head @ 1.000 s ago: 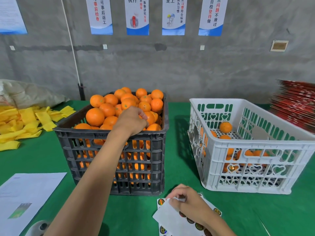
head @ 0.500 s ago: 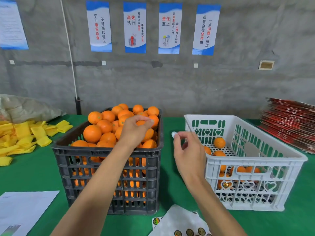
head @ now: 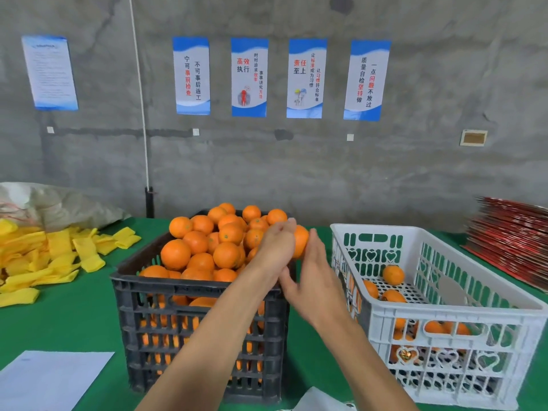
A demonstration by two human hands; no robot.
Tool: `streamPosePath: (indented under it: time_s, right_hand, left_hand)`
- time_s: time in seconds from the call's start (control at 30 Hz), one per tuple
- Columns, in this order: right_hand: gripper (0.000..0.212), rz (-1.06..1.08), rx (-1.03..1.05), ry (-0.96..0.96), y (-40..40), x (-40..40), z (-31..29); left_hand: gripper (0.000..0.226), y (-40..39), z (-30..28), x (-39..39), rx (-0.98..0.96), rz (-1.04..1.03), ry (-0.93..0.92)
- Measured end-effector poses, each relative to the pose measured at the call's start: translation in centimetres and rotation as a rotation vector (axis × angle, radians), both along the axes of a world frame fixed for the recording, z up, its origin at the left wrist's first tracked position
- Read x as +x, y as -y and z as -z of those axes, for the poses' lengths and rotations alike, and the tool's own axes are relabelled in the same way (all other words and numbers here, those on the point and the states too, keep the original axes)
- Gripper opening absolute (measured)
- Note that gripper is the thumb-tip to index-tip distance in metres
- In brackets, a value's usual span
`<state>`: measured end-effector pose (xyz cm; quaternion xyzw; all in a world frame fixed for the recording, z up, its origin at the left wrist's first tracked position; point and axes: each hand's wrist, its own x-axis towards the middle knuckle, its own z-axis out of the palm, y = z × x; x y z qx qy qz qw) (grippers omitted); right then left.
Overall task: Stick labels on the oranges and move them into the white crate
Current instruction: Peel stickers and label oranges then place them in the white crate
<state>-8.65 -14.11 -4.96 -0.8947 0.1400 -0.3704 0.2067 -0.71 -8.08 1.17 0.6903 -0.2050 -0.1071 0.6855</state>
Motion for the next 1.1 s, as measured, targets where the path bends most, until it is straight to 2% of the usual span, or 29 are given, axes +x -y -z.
streamPosePath:
  time_s: [0.07,0.13,0.17,0.2,0.27,0.33,0.43,0.5,0.6,0.73,0.9,1.0,1.1]
  right_hand:
    - [0.092,0.108,0.057,0.062,1.3,-0.3,-0.1]
    - [0.084,0.174,0.086,0.097,2.4,-1.0,-0.2]
    - [0.080,0.199,0.092,0.086,2.8,-1.3,-0.2]
    - [0.076,0.228,0.094,0.075,3.5,-1.8,-0.2]
    - [0.068,0.301,0.126,0.080,4.9,-2.8,-0.3]
    - [0.064,0.384,0.181,0.088,6.5,-3.7,-0.4]
    - [0.062,0.406,0.218,0.099,7.5,-4.3,0.0]
    - [0.059,0.367,0.226,0.105,7.4,-4.2,0.5]
    - [0.058,0.337,0.103,0.010,6.4,-3.8,1.2]
    - [0.045,0.252,0.004,0.010,5.4,-3.6,2.9]
    - [0.034,0.174,-0.019,0.053,4.0,-3.8,6.0]
    - [0.033,0.153,0.005,-0.022,3.2,-4.2,8.9]
    - [0.029,0.028,0.049,-0.138,2.8,-5.4,11.9]
  left_hand:
    - [0.044,-0.2,-0.2,0.3,-0.004,0.161,-0.039]
    - [0.039,-0.5,-0.5,1.1,-0.030,0.333,-0.090]
    - [0.036,-0.6,-0.4,1.8,0.006,0.365,-0.058]
    - [0.030,-0.6,-0.4,2.6,0.057,0.342,0.017]
    - [0.015,-1.1,0.0,5.1,0.211,0.142,0.262]
    - [0.020,-1.9,1.3,8.2,0.497,-0.112,0.468]
    - [0.040,-3.0,2.6,11.4,0.916,-0.298,0.486]
    - [0.043,-3.0,2.4,11.8,1.021,-0.305,0.452]
    - [0.057,-2.6,3.0,11.9,1.073,-0.319,0.435]
    - [0.061,-3.6,3.3,12.1,1.115,-0.330,0.421]
    - [0.066,-4.4,2.2,8.3,0.821,-0.267,0.525]
    - [0.060,-3.9,3.3,5.3,0.689,-0.206,0.595]
    - [0.059,-3.6,4.0,3.6,0.622,-0.156,0.633]
